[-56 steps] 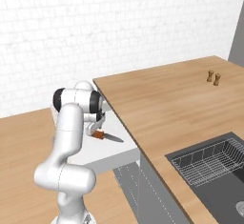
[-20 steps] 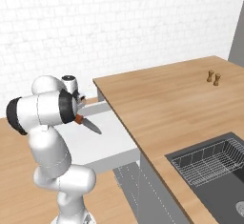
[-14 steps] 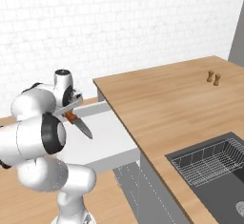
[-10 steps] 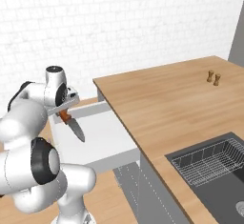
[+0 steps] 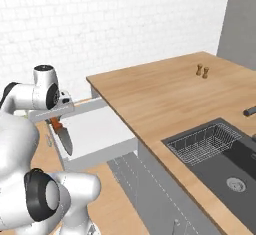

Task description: Pick up the knife from the drawer and place it on the cutting board. Then place the meat from the plate to the cutting board.

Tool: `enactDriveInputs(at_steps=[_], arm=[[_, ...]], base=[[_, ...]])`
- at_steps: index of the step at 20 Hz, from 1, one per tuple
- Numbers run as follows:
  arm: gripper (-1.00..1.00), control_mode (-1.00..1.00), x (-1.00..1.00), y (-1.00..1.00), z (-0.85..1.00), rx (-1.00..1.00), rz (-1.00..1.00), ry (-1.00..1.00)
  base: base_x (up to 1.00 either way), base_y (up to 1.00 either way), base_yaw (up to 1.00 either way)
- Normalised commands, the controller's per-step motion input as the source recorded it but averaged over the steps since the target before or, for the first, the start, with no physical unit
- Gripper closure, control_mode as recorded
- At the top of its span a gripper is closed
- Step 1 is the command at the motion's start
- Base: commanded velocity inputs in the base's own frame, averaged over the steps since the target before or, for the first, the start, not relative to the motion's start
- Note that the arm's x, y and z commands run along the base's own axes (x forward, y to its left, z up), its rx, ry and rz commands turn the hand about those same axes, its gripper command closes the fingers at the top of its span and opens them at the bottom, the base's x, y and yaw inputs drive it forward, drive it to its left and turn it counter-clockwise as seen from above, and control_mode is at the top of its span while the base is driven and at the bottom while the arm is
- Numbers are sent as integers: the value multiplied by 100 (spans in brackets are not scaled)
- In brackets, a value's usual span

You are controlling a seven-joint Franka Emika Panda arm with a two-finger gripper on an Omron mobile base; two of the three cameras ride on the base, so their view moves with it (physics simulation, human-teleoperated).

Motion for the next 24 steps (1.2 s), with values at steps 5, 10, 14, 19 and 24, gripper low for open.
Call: enactDriveInputs(at_steps=[5,10,14,19,24], arm=[[100,100,0,0,0,0,0,0],[100,100,0,0,0,0,0,0],[100,100,0,0,0,0,0,0],[100,100,0,0,0,0,0,0],[100,100,0,0,0,0,0,0]], base=[[-71,-19,-69],[-3,-58,-80],[0,-82,-75],[0,-98,-67],[11,-100,-29]])
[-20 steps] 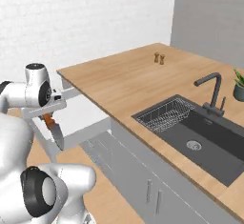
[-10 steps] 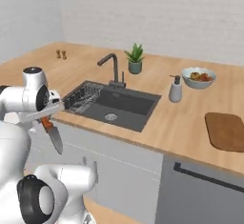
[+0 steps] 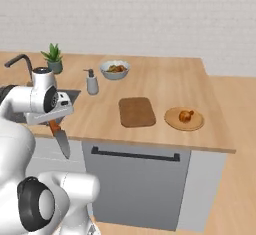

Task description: Pick up the knife from the drawer and place it on the cutting board. Then place the meat from the plate to the cutting board.

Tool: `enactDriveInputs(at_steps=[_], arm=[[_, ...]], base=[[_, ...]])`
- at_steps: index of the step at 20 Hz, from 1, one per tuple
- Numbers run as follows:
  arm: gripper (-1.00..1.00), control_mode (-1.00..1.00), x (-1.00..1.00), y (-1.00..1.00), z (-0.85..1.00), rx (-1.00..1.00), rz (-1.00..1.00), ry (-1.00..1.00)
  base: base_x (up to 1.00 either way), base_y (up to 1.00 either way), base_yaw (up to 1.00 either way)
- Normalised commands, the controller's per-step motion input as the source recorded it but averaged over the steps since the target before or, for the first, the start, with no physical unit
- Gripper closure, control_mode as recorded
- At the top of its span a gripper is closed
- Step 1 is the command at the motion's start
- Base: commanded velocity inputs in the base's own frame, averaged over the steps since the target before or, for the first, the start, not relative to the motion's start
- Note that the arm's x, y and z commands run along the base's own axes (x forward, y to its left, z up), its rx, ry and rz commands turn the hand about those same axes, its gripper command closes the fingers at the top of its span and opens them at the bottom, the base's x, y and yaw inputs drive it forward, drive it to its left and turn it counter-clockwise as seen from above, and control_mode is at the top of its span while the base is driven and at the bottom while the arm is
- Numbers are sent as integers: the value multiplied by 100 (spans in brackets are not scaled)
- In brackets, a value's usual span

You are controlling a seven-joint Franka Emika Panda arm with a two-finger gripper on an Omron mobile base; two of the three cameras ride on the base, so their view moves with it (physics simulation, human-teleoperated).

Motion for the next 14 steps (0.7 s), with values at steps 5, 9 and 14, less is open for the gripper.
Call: enactDriveInputs(at_steps=[5,9,14], arm=[[100,100,0,0,0,0,0,0],[100,100,0,0,0,0,0,0],[100,100,0,0,0,0,0,0]], base=[[17,-99,0],[20,-86,0],[57,-44,0]])
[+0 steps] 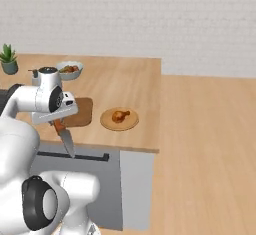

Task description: Pick up the knife from the drawer and place it on the cutting board. Then place the meat from the plate to the cutting board.

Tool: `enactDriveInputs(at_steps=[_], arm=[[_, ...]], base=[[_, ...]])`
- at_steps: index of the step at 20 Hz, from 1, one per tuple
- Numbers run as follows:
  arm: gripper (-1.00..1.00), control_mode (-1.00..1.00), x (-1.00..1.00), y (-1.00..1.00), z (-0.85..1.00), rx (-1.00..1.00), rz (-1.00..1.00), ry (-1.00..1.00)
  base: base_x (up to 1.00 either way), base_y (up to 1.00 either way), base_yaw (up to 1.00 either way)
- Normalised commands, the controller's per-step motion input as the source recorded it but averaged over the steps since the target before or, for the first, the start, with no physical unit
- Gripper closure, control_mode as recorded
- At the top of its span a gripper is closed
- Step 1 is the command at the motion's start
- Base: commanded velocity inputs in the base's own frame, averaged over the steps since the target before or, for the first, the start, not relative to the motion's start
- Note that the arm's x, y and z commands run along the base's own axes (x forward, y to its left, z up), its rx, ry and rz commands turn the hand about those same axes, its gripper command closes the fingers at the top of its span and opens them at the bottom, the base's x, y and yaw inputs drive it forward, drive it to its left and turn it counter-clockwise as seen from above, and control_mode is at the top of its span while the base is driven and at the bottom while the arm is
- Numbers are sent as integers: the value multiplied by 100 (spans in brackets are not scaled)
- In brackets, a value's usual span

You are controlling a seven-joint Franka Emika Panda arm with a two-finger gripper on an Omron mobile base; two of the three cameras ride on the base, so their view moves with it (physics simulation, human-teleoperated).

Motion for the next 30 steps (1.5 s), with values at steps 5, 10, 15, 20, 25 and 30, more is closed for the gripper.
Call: enactDriveInputs(at_steps=[5,10,15,20,25,30], arm=[[100,100,0,0,0,0,0,0],[100,-100,10,3,-2,0,0,2],[100,-100,81,52,-76,-7,0,8],[100,-100,100,98,-95,-19,0,8],[100,-100,100,64,-31,-17,-1,15],[100,-100,100,18,0,-14,0,17]], base=[[97,24,0],[69,6,0],[0,0,0],[0,0,0],[0,0,0],[0,0,0]])
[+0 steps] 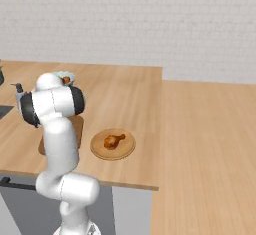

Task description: Pick up the knife from the drawer and place it on the cutting board. Then place the meat from the plate to the cutting board.

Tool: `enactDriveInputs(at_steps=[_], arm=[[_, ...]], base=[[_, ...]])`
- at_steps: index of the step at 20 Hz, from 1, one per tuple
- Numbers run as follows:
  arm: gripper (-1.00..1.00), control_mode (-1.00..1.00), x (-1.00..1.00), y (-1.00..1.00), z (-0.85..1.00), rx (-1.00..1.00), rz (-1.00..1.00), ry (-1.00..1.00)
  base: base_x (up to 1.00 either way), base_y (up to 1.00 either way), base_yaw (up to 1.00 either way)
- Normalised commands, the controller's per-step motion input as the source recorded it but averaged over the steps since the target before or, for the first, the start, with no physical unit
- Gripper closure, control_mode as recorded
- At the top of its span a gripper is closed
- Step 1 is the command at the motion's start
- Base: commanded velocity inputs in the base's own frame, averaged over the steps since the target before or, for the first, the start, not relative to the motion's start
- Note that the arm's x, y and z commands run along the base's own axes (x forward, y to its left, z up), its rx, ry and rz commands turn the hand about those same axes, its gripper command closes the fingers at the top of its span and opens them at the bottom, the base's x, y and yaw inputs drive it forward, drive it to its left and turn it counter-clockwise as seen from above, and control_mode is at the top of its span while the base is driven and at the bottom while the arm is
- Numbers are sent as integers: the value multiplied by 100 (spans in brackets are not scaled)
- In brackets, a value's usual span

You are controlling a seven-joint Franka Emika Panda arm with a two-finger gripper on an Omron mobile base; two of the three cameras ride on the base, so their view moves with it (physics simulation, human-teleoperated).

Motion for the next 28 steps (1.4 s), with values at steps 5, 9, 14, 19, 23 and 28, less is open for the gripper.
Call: enactDriveInputs(at_steps=[5,9,14,19,23,28], arm=[[100,-100,80,7,-22,-10,0,6],[100,-100,-2,-19,-51,-1,4,-17],[-100,-100,-36,-47,-37,6,3,-34],[-100,-100,-37,-60,-2,13,0,-33],[-100,-100,-1,-22,20,21,0,-31],[-100,-100,-6,2,96,21,-1,-27]], base=[[0,0,0],[0,0,0],[0,0,0],[0,0,0],[0,0,0],[0,0,0]])
